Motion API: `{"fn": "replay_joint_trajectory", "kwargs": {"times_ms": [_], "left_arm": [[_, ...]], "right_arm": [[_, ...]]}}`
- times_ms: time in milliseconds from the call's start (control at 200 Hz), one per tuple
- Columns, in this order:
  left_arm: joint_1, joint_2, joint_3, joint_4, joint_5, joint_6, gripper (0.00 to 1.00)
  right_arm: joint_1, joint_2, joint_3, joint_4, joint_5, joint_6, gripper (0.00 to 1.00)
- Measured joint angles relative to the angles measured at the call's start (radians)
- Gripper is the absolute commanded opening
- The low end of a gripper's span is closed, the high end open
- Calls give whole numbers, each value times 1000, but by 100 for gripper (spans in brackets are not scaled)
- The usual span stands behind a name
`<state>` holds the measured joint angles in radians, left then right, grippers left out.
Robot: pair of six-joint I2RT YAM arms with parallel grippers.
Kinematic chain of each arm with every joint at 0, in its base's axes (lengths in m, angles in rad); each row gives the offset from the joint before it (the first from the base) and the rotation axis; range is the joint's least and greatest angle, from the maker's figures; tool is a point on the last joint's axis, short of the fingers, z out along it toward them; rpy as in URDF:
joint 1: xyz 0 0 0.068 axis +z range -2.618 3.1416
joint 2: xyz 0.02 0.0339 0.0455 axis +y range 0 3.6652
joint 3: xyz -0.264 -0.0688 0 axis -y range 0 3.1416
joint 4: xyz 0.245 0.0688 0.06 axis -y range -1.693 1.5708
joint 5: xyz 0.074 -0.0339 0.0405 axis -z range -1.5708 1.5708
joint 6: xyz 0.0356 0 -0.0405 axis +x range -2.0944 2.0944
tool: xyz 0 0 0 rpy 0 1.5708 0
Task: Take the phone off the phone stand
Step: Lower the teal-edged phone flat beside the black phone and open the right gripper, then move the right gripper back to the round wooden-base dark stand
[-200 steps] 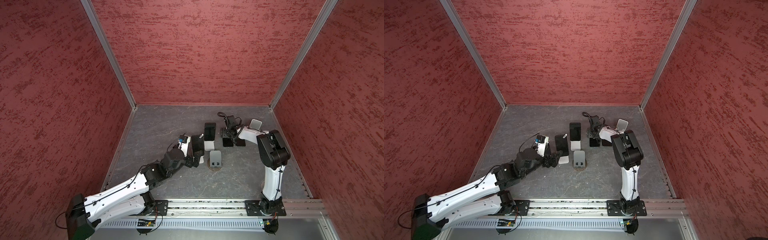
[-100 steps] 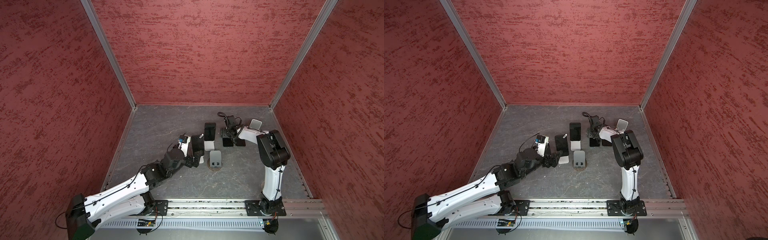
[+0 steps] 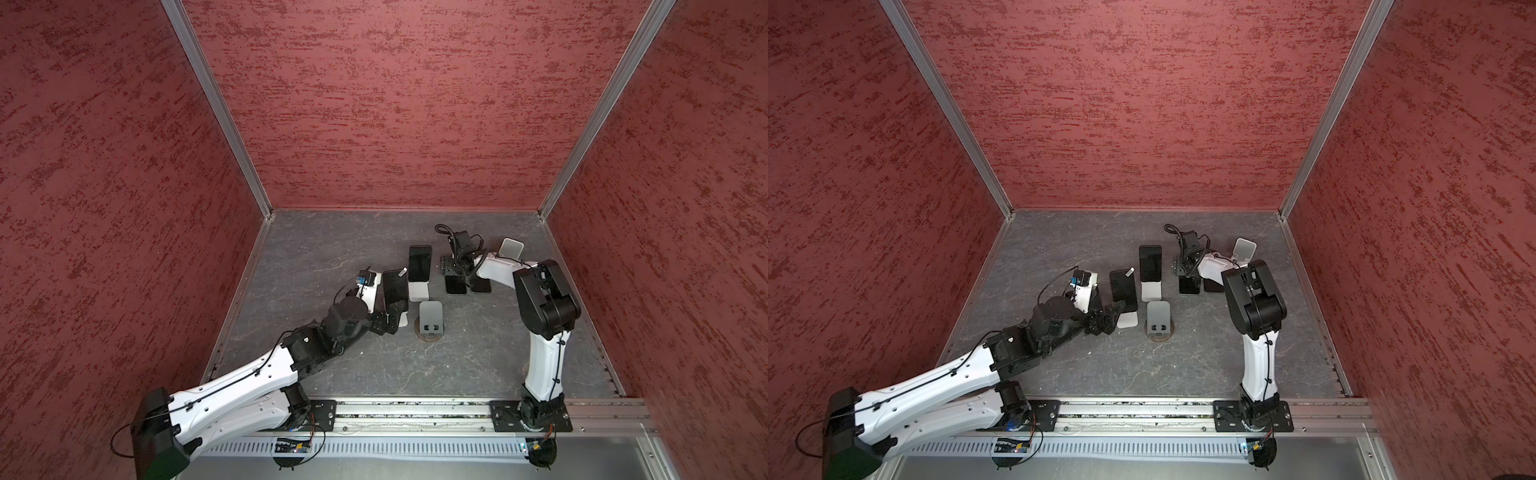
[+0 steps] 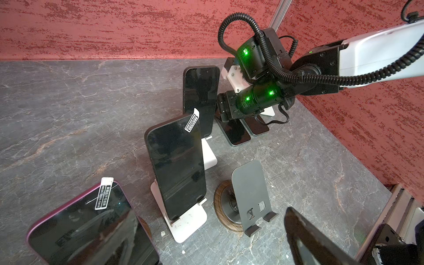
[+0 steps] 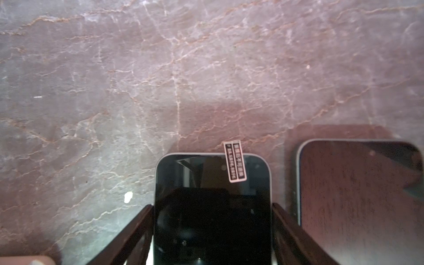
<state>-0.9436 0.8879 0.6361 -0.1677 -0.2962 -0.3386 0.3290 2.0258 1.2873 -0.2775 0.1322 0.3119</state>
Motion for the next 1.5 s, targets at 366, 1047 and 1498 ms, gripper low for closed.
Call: {"fn": "replay_joint_trajectory", "kwargs": {"times_ms": [366,1047,1498], "left_arm": [[0,3,0,4,0,12,99],[0,-35,-2,4,-1,14,99],[0,-41,-2,-6,-21,2,100]], "right_arm": [[-1,-11,-2,-17,-4,4,84],[8,-251,-143,-50,-40,24,99],[110,-485,-262,-61,-50,67,99]]}}
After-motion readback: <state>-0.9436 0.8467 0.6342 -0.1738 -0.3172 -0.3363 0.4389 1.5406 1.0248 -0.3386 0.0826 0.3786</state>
